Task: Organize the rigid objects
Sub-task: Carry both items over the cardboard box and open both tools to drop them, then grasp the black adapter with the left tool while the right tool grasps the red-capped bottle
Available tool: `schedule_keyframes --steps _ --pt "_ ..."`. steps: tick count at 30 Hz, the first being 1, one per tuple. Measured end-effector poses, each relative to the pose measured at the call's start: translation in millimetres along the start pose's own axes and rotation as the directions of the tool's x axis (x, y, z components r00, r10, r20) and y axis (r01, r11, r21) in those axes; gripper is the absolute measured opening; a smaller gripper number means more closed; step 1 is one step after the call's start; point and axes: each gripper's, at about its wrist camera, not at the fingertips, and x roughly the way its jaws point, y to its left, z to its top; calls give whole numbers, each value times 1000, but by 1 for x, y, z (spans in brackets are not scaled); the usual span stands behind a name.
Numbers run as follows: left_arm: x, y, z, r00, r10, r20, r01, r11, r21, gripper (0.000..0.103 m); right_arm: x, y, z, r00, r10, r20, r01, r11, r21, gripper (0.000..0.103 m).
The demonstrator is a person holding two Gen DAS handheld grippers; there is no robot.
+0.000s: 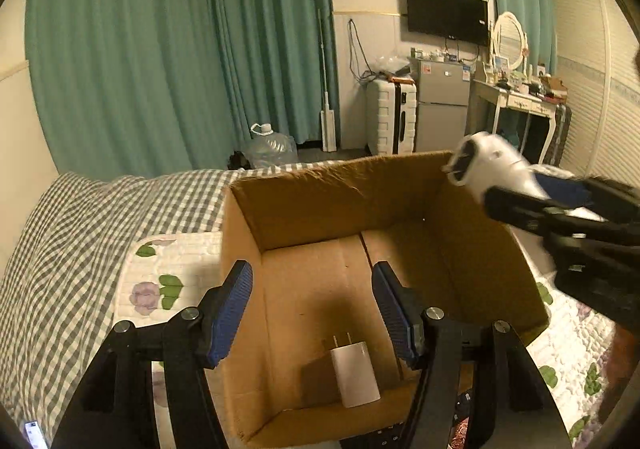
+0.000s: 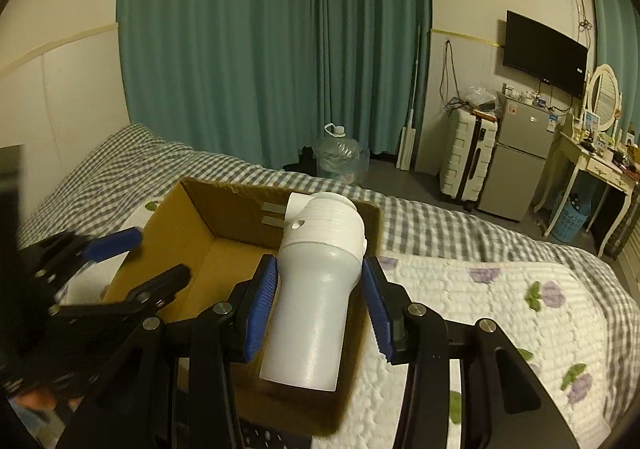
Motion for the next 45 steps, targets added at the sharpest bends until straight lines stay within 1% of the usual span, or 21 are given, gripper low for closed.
schedule_keyframes --steps 2,4,5,6,12,16,20,23,26,29,31,34,38,40,41,43,45 --pt "-6 5 0 1000 0 6 0 1000 -4 65 7 3 0 1000 -5 -1 5 1000 3 44" --pt "-14 8 0 1000 -4 13 4 1000 -7 65 4 4 -1 1000 -14 -1 14 1000 6 58" --pt "-17 10 -1 1000 -7 15 8 1000 -10 65 0 4 -1 1000 -14 8 14 1000 8 70" --pt "-24 11 -1 1000 -13 18 13 1000 -15 65 -8 4 -1 1000 -15 23 15 1000 13 72" --pt "-58 15 -4 999 -20 29 21 999 -28 65 -59 5 2 997 -40 61 39 999 16 72" --pt "-81 19 -14 999 -22 27 23 999 -36 65 -95 9 -7 997 -52 59 52 999 15 72" --pt "-101 21 -27 1000 -22 20 23 999 -44 65 -122 20 -26 998 -50 45 49 999 11 72" --pt "-111 21 -40 1000 -16 13 17 999 -50 66 -131 30 -46 999 -43 17 43 999 3 72" --pt "-112 25 -63 999 -30 -20 29 997 -71 66 -126 42 -71 999 -29 -32 28 1000 -12 72" --pt "-104 28 -92 998 -18 -66 13 997 -81 66 -107 54 -98 995 -5 -101 2 1000 -25 72" --pt "-93 30 -111 995 -2 -103 -7 996 -87 66 -89 59 -116 987 5 -160 -10 1000 -27 72" --pt "-76 34 -133 986 5 -166 -22 994 -104 66 -68 62 -132 976 19 -217 -27 999 -33 72" --pt "-65 37 -146 983 2 -183 -22 994 -107 66 -46 72 -152 960 30 -278 -45 998 -46 71" --pt "-62 37 -147 982 -2 -187 -18 994 -106 66 -34 74 -159 950 25 -310 -45 997 -57 63" --pt "-61 37 -148 982 -4 -190 -16 994 -104 66 -28 74 -161 945 29 -326 -50 997 -58 55" --pt "-58 36 -151 980 -11 -199 -10 995 -101 66 -19 76 -164 936 46 -349 -69 996 -55 54" --pt "-54 35 -153 978 -16 -209 -4 995 -95 66 -13 77 -165 936 40 -350 -69 995 -73 49"
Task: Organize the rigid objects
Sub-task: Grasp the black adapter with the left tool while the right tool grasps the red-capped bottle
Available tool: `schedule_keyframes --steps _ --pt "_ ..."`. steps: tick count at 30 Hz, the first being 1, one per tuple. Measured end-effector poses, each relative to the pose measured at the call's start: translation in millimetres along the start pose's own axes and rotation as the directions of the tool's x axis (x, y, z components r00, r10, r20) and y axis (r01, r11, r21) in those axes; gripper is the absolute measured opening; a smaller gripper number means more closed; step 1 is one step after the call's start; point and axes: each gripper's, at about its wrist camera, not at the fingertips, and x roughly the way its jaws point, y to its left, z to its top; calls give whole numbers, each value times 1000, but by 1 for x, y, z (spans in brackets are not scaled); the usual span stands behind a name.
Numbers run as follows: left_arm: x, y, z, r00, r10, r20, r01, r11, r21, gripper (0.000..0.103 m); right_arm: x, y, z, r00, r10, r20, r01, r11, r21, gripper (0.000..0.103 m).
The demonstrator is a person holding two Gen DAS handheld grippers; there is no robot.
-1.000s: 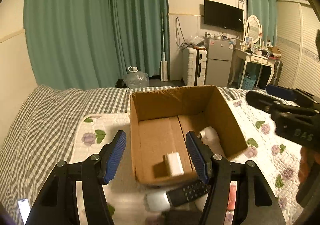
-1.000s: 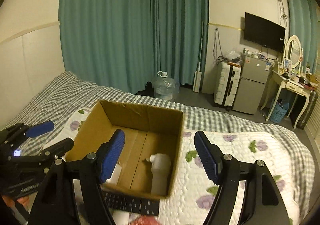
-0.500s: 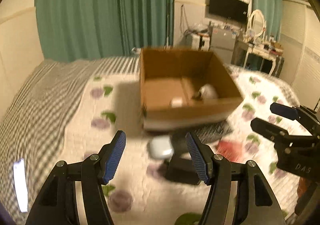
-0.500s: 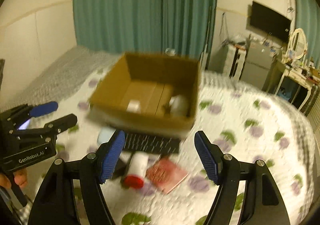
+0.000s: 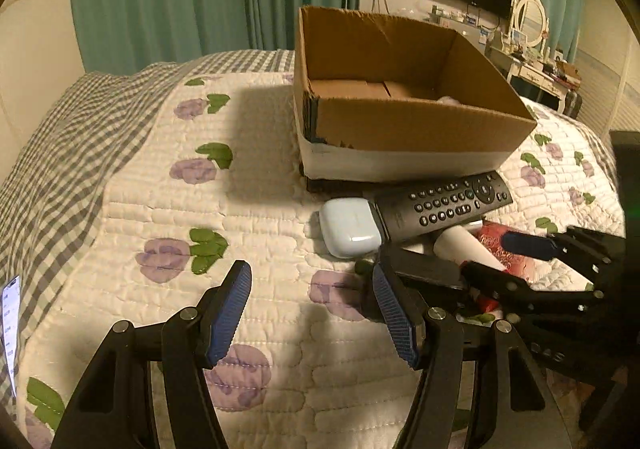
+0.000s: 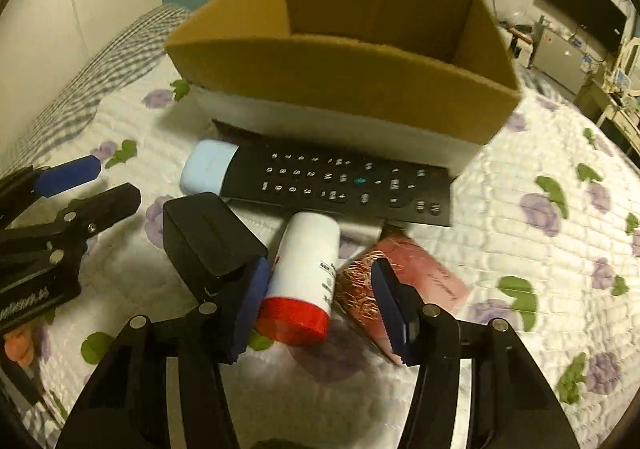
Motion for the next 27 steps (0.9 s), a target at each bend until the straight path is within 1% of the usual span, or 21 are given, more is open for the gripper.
schedule_keyframes --steps 1,2,3,6,9,11,13,15,16,18,21,22,24,27 --pt "1 -1 -1 1000 0 -6 0 1000 5 66 3 1 1 1000 11 -5 -11 1000 -9 47" --pt "2 -2 -1 1000 1 -9 -1 1000 9 66 5 0 0 999 34 -15 -34 999 -12 38" --pt "1 -4 -2 1000 0 -12 0 1000 14 66 6 2 -1 999 37 -24 -38 999 -24 37" --pt "0 -10 -1 1000 -10 -15 10 999 31 66 0 5 -6 1000 24 -8 -24 998 -50 36" --pt "-5 -21 -1 999 -36 -19 37 997 64 66 -22 -5 -8 998 31 47 -30 999 -18 35" --pt "-7 -29 -2 997 -68 -23 70 994 86 66 -36 -15 -7 997 29 78 -29 1000 -4 35" --pt "-7 -38 -2 992 -116 -40 120 988 95 66 -47 -24 -5 994 20 104 -23 999 25 35" --pt "-1 -49 -3 986 -153 -67 159 981 114 66 -52 -34 -4 993 21 112 -27 998 53 35" --pt "2 -53 -4 984 -158 -77 166 978 122 66 -54 -39 -5 993 22 114 -30 997 68 35" --pt "11 -58 -4 982 -159 -104 172 976 133 66 -56 -44 -4 993 24 112 -33 996 81 35" --pt "20 -63 -3 989 -112 -98 126 979 159 67 -56 -48 -4 993 36 112 -46 995 89 32" --pt "25 -63 -1 989 -104 -107 121 978 169 70 -56 -48 -4 993 42 114 -53 994 91 32" --pt "35 -64 3 985 -114 -126 135 976 172 71 -55 -47 -3 991 58 118 -70 993 96 31" --pt "53 -65 6 979 -120 -162 149 973 176 71 -51 -47 -4 992 63 109 -74 993 97 31"
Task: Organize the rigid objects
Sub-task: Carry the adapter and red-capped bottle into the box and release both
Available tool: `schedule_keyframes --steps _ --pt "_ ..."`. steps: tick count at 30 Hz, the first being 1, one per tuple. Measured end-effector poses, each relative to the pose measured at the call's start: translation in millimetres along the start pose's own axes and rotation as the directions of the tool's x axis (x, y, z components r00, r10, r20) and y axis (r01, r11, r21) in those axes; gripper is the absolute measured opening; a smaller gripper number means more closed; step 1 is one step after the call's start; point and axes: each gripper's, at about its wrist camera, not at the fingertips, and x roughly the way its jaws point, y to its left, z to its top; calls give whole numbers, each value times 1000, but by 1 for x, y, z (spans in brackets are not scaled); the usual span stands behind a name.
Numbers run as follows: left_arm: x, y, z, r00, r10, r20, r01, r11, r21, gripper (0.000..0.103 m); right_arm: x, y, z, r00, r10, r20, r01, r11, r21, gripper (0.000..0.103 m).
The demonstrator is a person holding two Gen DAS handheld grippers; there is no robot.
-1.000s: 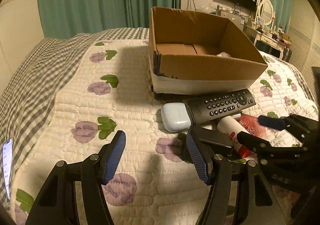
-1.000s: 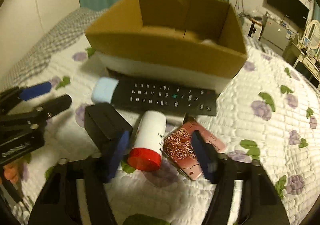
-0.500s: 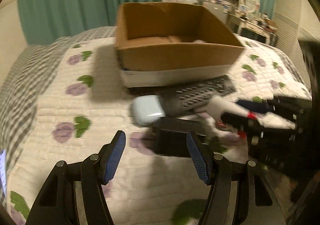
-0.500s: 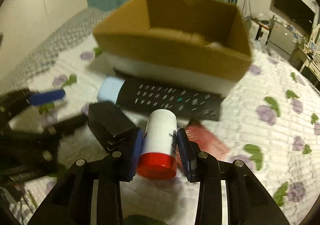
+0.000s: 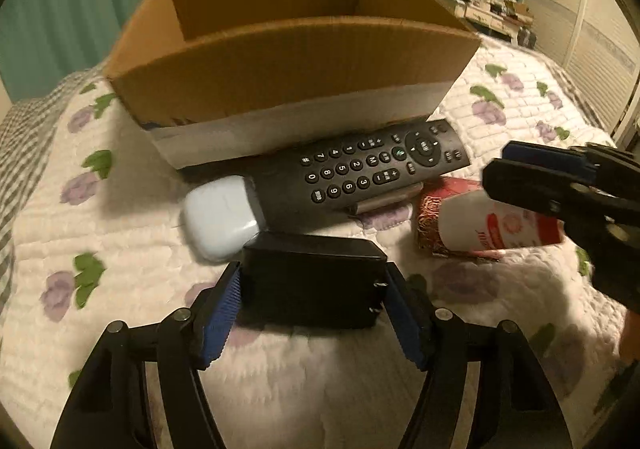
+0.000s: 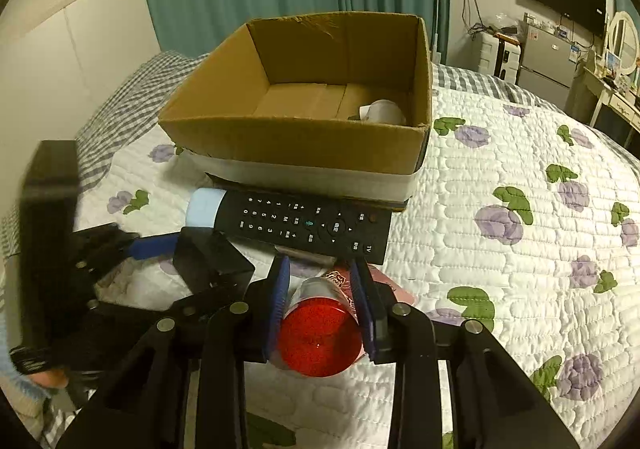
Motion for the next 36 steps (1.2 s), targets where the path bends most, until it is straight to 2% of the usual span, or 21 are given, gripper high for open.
schedule_keyframes --steps 3,5,14,16,18,20,22,25,29,36 --pt "15 0 2 999 -2 -43 2 1000 -1 71 8 0 -4 999 -9 -35 9 1000 -4 29" --pt "14 1 1 999 0 -32 0 1000 -1 71 13 0 -8 998 -9 -61 8 1000 -11 25" --pt "-8 -2 -6 999 32 18 -32 999 6 69 23 5 -13 996 24 -85 -26 999 -24 26" --pt "-14 0 -7 999 37 24 -37 999 -6 69 26 10 -14 996 24 -91 -28 999 -44 28" --pt "-21 4 -10 999 43 32 -43 999 -18 68 36 15 -15 991 40 -127 -47 997 -55 40" --pt "-26 11 -10 996 79 34 -78 997 -22 68 45 17 -19 986 51 -159 -61 996 -60 47" --pt "-36 20 -13 997 63 45 -61 997 -54 68 51 24 -21 985 26 -173 -43 994 -96 48" --pt "-49 22 -16 995 76 71 -72 996 -62 68 49 32 -22 988 -14 -155 -8 990 -140 45" --pt "-73 29 -17 990 78 113 -70 995 -76 68 25 33 -17 998 -49 -51 41 990 -134 36" --pt "-116 27 25 968 69 241 -58 997 -55 68 -35 16 18 991 -39 129 49 996 -71 36"
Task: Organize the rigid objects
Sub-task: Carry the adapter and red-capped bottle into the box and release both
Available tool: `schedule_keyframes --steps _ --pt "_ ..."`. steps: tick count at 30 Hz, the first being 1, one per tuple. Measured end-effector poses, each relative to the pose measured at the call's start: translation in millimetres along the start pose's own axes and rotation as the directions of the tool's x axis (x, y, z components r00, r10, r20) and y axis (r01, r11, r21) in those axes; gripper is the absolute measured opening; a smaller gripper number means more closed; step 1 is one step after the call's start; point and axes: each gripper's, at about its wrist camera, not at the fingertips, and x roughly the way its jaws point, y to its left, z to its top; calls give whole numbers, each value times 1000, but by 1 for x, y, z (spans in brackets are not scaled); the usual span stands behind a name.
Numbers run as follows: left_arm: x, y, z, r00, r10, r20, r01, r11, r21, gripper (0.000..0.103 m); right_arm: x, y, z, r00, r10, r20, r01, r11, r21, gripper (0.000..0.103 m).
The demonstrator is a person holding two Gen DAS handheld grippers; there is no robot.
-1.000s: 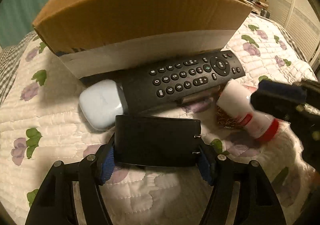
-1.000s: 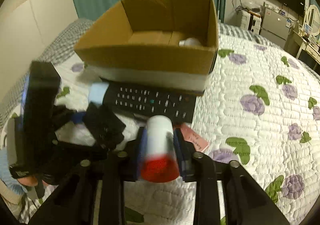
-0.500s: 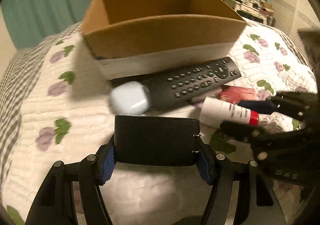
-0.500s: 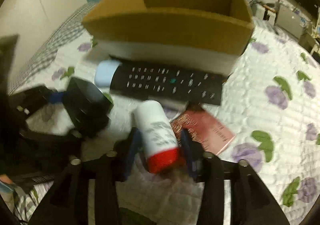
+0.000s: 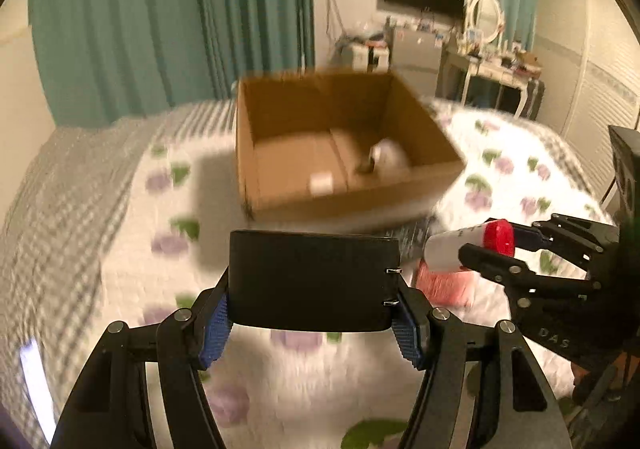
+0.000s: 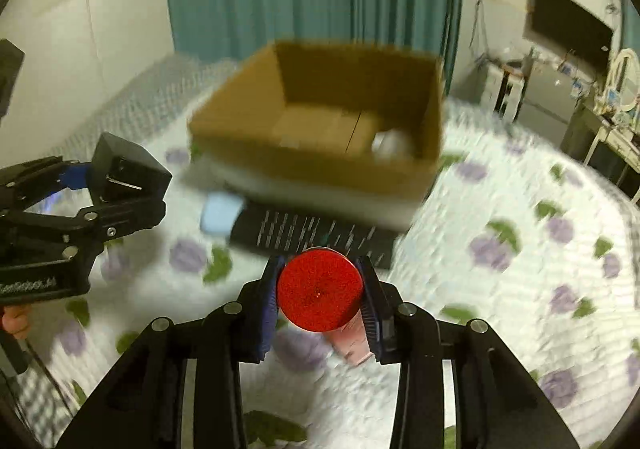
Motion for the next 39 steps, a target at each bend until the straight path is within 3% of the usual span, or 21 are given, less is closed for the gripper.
schedule_keyframes --steps 6,9,12,17,22,27,30,34,39 --pt "35 0 77 997 -24 68 22 999 25 68 -13 -32 46 995 -34 99 34 999 3 36" --pt "73 1 98 999 -23 46 22 1000 14 68 -7 -48 57 992 -46 115 45 999 11 36" --pt "114 2 106 1000 -2 7 2 1000 8 68 -1 -60 54 993 -40 115 36 999 39 36" --pt "145 4 103 999 19 -48 -19 1000 -3 70 -5 -66 55 992 -28 122 23 999 45 36" --pt "125 10 108 999 18 29 -17 999 -27 71 -9 -63 60 990 -36 138 31 999 36 36" --pt "98 19 111 997 38 66 -37 999 -19 71 -9 -53 86 984 -28 173 27 1000 4 36" --pt "89 25 107 996 63 62 -62 998 -20 71 14 -48 108 987 2 161 0 1000 -11 36" --pt "85 33 103 996 71 60 -70 997 -31 71 63 -38 128 991 -21 132 26 999 -35 36" --pt "89 38 100 995 83 51 -81 996 -41 71 98 -37 131 993 -37 112 40 999 -16 36"
